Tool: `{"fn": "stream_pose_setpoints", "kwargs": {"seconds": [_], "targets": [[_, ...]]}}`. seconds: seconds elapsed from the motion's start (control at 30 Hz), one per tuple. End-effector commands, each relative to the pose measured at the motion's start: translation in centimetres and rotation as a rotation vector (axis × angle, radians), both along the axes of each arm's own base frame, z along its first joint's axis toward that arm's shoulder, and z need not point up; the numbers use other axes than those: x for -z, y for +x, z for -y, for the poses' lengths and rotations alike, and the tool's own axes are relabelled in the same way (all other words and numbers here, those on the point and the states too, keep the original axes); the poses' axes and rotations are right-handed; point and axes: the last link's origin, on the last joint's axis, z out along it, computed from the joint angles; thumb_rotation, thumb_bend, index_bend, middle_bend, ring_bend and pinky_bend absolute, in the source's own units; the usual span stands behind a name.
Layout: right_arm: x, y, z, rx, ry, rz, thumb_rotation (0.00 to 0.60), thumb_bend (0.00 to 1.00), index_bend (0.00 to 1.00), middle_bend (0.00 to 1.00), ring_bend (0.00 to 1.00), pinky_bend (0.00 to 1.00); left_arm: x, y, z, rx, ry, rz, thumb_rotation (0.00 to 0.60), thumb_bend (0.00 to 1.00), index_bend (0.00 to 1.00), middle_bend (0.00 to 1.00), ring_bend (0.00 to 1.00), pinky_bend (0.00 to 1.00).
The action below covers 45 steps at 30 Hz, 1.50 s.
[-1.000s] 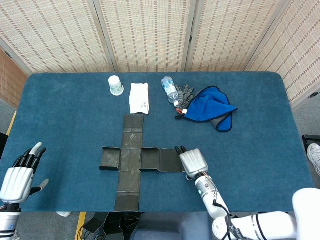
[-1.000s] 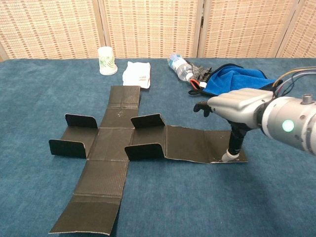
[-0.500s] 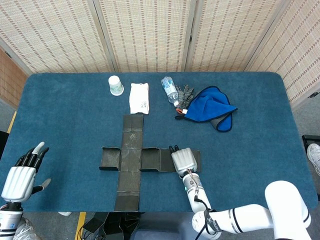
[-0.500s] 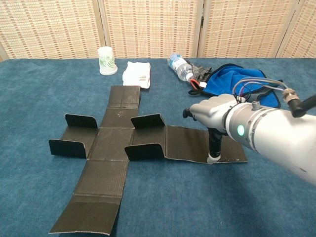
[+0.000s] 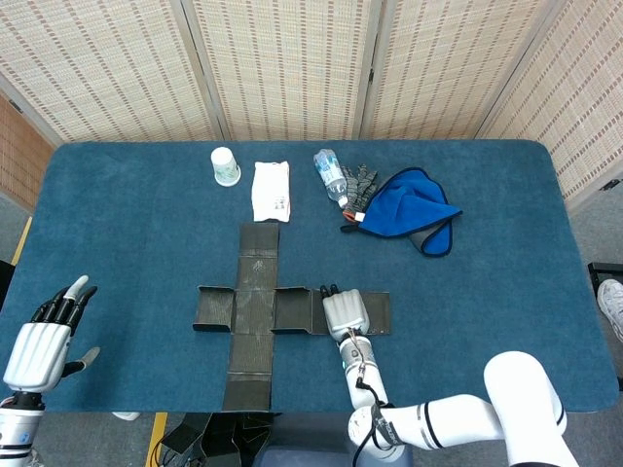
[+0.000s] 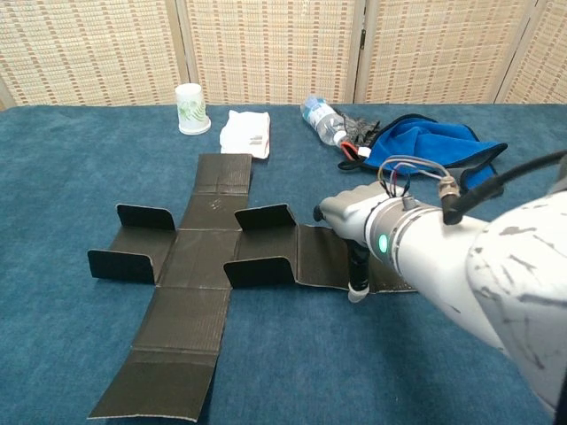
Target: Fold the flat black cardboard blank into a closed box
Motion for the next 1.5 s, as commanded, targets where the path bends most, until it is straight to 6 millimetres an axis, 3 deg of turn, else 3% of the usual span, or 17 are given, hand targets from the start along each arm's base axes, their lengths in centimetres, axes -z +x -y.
{"fn": "stream_pose_setpoints", "kwargs": {"seconds": [0.03,0.8,1.5], "targets": [[0.3,0.2,0.1,0.01,-0.008,-0.004,0.6,0.0,0.05,0.13,0.8,0.97,0.0,-0.1,0.0,0.001,-0.002,0.002,0.6,0.13,0.1,0.06,0.11,0.22],[2.0,1.5,0.0,0.016,-0.034,-0.006,0.6,0.0,0.05,0.13,0.8,0.97,-0.2,-1.0,-0.4,0.004,-0.007,0.02,0.6,0.13,0.1,0.06,0.11,0.22],[2.0,1.5,0.8,0.039,-0.029,-0.008,0.6,0.0,0.05,0.17,0.8,0.97,-0.2,-1.1,-0.6,0.006,-0.011,0.02,0.6,0.13,0.1,0.06,0.11,0.22]]}}
